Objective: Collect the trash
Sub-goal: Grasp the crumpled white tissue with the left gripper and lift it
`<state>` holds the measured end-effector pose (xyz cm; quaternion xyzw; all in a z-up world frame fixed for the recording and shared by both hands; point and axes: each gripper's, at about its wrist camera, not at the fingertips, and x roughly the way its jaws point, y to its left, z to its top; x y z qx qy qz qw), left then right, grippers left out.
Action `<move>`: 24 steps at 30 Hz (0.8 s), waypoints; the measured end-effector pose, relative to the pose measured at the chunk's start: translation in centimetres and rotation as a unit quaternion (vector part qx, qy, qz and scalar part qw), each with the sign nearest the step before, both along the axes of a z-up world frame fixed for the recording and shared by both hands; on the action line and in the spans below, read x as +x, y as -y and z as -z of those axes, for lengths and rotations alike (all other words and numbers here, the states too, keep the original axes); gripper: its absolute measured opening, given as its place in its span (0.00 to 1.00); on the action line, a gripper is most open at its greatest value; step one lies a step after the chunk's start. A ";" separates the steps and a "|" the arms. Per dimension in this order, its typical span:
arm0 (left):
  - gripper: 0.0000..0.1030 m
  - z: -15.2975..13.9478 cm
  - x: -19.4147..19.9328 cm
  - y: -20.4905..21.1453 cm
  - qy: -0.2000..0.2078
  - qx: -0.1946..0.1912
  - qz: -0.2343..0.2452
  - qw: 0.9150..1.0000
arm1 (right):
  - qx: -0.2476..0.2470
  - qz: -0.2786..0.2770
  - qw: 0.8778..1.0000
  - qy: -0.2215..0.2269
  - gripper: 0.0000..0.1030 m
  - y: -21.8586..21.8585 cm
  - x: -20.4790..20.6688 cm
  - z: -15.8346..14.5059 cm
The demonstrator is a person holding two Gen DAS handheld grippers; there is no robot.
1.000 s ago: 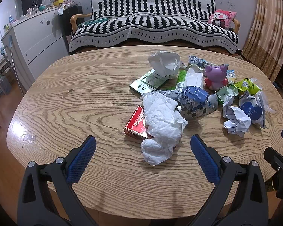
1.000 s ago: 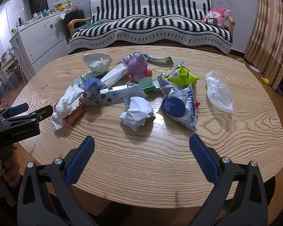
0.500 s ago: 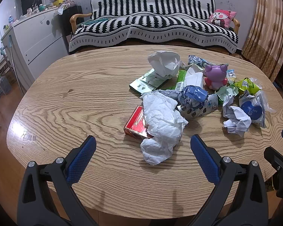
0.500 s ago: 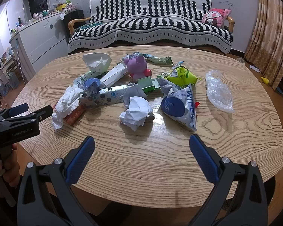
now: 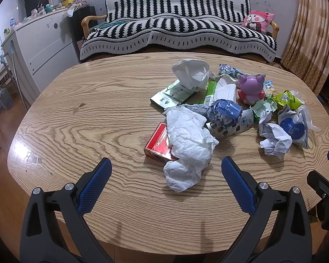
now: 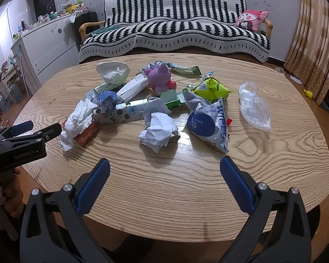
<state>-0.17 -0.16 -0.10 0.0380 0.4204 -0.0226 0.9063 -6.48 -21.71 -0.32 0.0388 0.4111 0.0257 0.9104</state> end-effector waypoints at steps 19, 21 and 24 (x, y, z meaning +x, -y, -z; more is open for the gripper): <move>0.94 1.4 4.4 1.6 -0.024 0.002 0.012 1.000 | 0.008 0.001 1.000 -0.024 0.94 0.6 3.2 1.8; 0.84 2.0 5.2 1.9 -0.032 0.009 0.014 0.999 | 0.011 0.004 1.000 -0.029 0.94 0.6 4.2 2.2; 0.48 3.1 6.2 2.2 -0.056 0.004 0.023 0.998 | 0.020 0.008 0.999 -0.036 0.94 0.6 5.5 2.9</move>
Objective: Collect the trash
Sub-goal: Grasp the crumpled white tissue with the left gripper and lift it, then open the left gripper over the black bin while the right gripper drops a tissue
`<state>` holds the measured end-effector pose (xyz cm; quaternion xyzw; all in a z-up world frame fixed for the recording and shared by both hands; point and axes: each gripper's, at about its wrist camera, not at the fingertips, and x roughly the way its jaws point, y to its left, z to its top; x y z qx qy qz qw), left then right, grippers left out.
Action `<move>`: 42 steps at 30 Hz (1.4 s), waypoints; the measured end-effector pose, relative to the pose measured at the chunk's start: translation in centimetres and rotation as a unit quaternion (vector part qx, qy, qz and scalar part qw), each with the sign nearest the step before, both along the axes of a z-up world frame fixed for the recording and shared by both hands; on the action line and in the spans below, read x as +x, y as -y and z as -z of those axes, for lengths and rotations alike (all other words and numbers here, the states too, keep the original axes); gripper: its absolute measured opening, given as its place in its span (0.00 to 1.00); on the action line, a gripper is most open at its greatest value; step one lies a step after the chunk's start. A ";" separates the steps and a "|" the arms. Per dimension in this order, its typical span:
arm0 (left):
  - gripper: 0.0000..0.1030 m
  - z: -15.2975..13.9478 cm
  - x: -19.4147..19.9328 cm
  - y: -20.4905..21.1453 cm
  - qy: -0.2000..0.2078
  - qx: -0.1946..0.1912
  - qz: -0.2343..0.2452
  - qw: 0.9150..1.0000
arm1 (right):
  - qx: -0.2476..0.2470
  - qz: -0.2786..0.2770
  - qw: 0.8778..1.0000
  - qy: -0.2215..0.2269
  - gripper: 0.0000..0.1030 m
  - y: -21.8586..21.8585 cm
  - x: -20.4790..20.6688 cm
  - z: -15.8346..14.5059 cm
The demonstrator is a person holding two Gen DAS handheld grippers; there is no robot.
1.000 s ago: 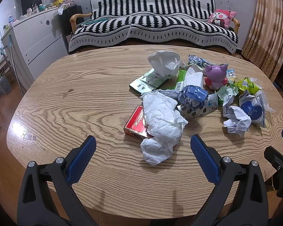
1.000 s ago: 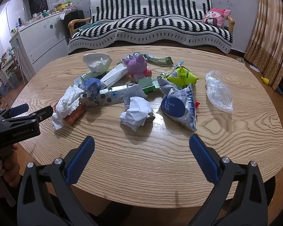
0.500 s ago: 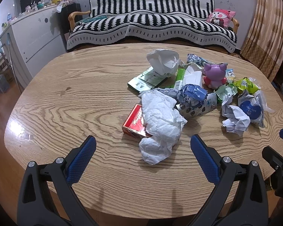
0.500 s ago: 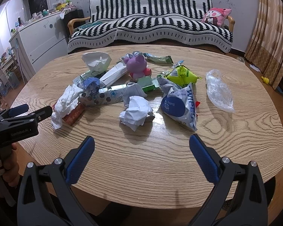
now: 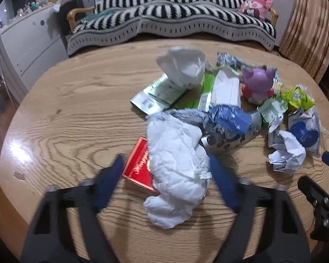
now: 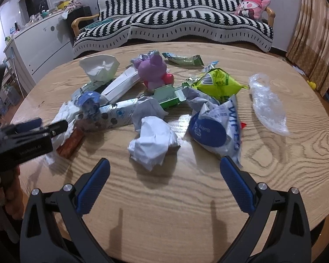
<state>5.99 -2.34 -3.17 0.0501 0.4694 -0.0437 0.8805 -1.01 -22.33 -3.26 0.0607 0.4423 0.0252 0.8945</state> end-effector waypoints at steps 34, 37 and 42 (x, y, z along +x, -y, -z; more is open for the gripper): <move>0.21 -6.6 -11.1 23.9 0.073 -0.088 0.241 0.964 | -0.005 0.280 0.958 0.056 0.30 28.7 -17.5 -4.3; 0.21 -5.7 -14.6 31.5 0.056 -0.102 0.314 0.942 | -0.005 0.348 0.936 0.044 0.30 34.5 -21.7 -2.9; 0.21 -3.0 -20.5 42.3 0.018 -0.118 0.408 0.905 | 0.011 0.421 0.907 0.005 0.30 41.3 -28.6 1.5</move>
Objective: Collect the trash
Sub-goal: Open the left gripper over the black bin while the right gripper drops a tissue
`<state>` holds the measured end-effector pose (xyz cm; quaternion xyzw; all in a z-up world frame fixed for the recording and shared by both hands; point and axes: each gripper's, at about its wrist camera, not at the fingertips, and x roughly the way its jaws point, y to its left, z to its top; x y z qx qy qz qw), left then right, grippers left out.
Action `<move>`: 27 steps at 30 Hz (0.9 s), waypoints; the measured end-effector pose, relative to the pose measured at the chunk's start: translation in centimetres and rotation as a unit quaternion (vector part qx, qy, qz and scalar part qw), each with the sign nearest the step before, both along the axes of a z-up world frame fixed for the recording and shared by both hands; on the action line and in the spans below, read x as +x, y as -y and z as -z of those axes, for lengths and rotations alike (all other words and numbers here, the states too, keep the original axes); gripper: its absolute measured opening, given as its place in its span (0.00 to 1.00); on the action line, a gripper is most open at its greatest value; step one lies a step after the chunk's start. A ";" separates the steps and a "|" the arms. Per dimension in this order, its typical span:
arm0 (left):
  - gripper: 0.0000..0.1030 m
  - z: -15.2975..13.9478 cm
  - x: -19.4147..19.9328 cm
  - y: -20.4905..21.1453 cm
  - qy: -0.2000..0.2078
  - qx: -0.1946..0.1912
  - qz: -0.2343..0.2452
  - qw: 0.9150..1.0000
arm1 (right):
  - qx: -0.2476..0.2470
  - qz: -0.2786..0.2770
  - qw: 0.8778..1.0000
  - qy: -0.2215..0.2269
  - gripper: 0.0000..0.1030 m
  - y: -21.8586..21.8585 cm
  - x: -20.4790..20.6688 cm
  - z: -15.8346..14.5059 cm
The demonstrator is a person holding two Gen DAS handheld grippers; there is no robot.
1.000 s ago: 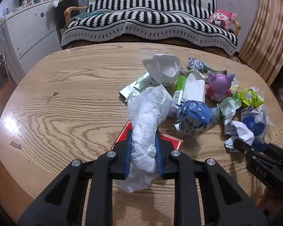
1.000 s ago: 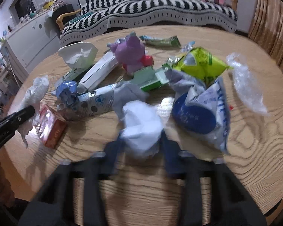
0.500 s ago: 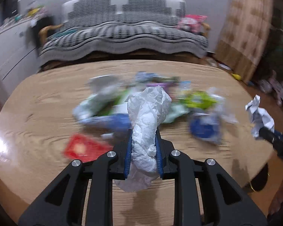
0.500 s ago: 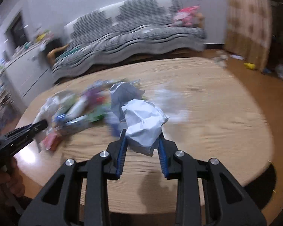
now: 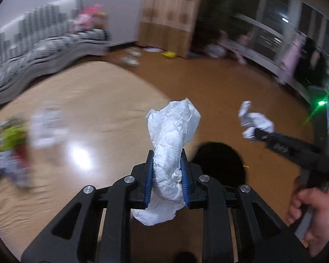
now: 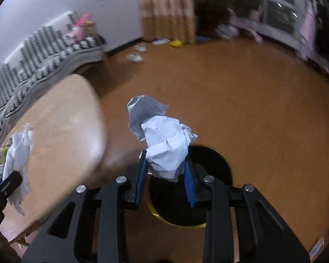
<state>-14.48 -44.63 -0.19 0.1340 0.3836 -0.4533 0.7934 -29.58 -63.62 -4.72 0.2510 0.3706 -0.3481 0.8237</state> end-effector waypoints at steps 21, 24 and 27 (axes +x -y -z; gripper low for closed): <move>0.21 12.8 -3.6 15.7 -0.058 0.080 0.119 0.988 | 0.084 0.023 0.995 -0.037 0.30 7.5 -4.2 7.2; 0.22 13.3 -3.3 16.5 -0.065 0.080 0.119 0.988 | 0.087 0.028 0.995 -0.038 0.30 7.8 -4.3 7.6; 0.32 13.1 -3.7 16.8 -0.052 0.078 0.117 0.989 | 0.089 0.032 0.995 -0.035 0.30 8.0 -4.3 7.7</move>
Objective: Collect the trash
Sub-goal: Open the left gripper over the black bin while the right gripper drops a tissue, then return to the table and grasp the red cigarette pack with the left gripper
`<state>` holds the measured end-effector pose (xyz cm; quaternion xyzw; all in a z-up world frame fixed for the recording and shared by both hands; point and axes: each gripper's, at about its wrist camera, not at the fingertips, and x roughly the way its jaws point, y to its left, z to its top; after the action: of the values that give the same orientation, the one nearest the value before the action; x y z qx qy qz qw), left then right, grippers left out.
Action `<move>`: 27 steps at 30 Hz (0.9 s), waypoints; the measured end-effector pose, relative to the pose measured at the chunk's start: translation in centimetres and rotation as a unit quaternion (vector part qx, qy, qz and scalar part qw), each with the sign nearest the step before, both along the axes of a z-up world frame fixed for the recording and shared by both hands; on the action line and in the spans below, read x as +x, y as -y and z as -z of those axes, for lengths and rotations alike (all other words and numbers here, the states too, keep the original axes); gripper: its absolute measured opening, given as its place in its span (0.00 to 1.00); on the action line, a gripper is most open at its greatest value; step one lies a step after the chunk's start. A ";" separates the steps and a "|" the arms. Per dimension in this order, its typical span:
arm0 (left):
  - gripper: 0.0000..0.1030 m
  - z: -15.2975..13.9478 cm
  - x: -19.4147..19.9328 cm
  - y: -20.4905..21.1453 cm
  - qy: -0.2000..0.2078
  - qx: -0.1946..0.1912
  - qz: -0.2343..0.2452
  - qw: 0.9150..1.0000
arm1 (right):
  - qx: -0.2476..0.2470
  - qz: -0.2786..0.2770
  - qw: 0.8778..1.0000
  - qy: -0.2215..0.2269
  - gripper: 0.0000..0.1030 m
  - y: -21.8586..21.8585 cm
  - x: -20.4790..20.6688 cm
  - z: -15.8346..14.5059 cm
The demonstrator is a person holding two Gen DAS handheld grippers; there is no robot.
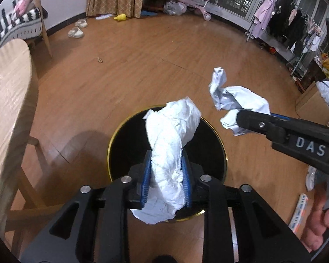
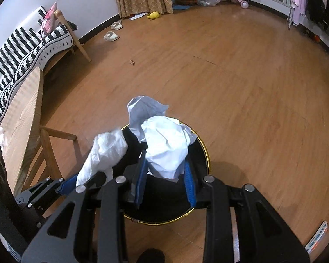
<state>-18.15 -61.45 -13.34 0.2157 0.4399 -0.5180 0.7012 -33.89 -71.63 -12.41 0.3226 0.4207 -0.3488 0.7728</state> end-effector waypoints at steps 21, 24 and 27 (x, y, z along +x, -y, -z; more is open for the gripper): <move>0.83 -7.7 -1.0 -8.5 -0.001 -0.056 -0.004 0.998 | 0.005 -0.002 1.000 -0.009 0.78 -0.7 2.2 -0.6; 0.89 -10.0 -0.1 -11.4 0.015 -0.068 -0.022 0.997 | -0.008 0.001 1.000 -0.007 0.82 -1.5 3.2 -1.5; 0.92 -12.1 1.8 -15.2 0.026 -0.083 -0.049 0.995 | -0.020 -0.009 1.000 0.009 0.82 -3.2 5.0 -3.1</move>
<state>-16.32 -46.26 -1.27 0.1490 0.3870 -0.5118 0.7524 -28.87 -68.39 -9.29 0.3064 0.4099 -0.3474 0.7858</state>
